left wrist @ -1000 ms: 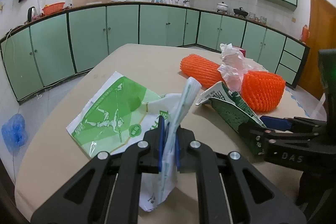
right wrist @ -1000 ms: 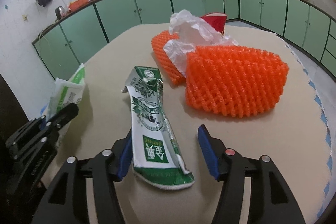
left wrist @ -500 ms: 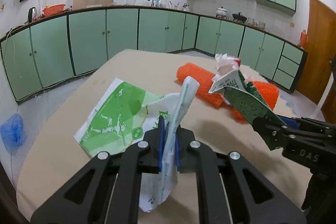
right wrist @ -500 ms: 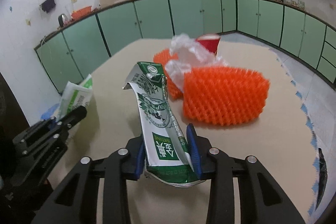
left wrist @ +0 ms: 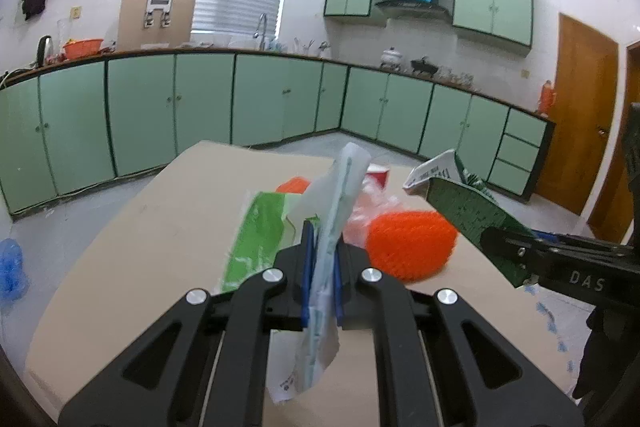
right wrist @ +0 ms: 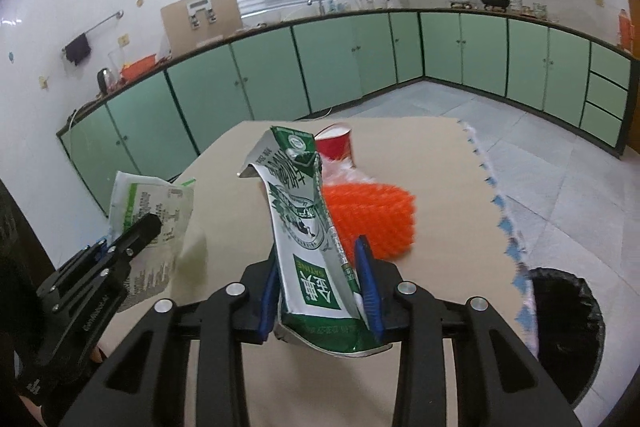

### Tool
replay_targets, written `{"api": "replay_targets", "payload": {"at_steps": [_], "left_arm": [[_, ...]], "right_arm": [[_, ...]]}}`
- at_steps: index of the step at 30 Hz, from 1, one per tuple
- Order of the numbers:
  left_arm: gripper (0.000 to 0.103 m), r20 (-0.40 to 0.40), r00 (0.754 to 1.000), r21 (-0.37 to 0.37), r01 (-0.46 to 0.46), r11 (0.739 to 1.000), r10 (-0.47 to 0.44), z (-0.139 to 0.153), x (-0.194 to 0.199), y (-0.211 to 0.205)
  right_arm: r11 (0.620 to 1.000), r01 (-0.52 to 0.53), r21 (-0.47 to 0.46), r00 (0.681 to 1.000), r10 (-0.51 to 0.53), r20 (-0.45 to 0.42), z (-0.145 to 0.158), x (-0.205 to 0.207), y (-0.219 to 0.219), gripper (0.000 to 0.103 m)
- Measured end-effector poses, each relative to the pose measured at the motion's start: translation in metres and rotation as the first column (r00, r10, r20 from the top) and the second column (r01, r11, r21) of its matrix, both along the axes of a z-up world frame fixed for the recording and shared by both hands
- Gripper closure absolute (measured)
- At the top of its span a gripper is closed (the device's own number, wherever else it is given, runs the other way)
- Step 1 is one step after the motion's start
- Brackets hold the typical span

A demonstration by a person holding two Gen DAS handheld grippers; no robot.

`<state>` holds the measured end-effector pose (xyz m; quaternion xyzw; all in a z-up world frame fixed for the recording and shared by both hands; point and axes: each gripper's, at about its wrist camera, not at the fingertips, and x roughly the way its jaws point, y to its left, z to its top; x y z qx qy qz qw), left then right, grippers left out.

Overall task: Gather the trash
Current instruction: 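Carry the plastic bag and milk carton over the black bin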

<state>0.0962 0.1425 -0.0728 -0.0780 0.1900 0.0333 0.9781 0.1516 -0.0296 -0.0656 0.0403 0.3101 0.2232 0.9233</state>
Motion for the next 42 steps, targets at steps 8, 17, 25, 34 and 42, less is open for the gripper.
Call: {"api": "replay_targets", "payload": {"at_steps": [8,17,25,34,42], "left_arm": [[0.096,0.094,0.992,-0.003,0.08,0.997,-0.08,0.026,-0.004,-0.037],[0.096,0.126,0.975,0.017,0.182,0.983,-0.182,0.039,0.006,-0.083],[0.096,0.111,0.955,0.037,0.273,0.961,-0.275,0.037,0.031,-0.129],[0.096,0.061,0.922,0.047,0.38,0.924,-0.382,0.026,0.057,-0.187],[0.096,0.033,0.896,0.055,0.44,0.896,-0.442,0.015,0.078,-0.232]], "right_arm": [[0.999,0.036,0.011,0.999,-0.037,0.026,0.015,-0.009,-0.025,0.07],[0.992,0.124,0.024,0.991,-0.125,0.048,0.025,-0.013,-0.063,0.071],[0.973,0.231,0.025,0.97,-0.232,0.072,0.034,-0.016,-0.113,0.072],[0.938,0.346,0.014,0.935,-0.347,0.075,0.031,-0.02,-0.168,0.073],[0.901,0.434,-0.007,0.899,-0.433,0.067,0.021,-0.02,-0.214,0.073]]}}
